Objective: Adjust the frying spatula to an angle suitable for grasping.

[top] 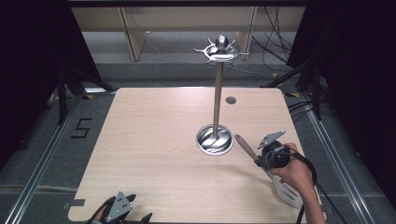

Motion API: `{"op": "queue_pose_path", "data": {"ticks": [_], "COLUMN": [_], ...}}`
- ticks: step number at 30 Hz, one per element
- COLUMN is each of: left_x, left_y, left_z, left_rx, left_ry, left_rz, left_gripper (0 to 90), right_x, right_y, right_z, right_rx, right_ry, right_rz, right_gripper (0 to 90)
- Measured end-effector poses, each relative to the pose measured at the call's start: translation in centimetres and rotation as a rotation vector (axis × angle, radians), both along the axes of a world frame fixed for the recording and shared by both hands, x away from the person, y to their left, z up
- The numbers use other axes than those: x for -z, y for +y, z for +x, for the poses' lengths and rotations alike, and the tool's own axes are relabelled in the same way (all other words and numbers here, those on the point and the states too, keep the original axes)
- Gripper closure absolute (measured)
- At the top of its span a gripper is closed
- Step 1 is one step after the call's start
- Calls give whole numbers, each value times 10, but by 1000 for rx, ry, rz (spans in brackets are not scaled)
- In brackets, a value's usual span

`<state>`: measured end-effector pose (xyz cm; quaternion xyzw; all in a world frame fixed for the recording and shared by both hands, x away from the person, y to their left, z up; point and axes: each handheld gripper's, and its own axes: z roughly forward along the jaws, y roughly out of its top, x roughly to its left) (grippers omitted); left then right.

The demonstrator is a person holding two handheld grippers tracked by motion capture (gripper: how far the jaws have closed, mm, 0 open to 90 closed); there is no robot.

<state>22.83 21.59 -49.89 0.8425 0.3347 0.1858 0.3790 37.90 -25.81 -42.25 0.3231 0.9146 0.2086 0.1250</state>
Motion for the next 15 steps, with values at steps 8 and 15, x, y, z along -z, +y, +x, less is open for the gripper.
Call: {"op": "queue_pose_path", "data": {"ticks": [8,15], "left_x": [1,1], "left_y": [-1,-1], "left_z": [0,0], "left_rx": [-5,2], "left_ry": [0,-6], "left_rz": [-11,-12], "left_gripper": [166,166], "right_x": [-18,-26], "right_y": [-6,-12], "right_z": [-5,-8], "right_rx": [-1,7], "right_ry": [-97,-155], "right_rz": [97,135], "right_gripper": [759,759]}}
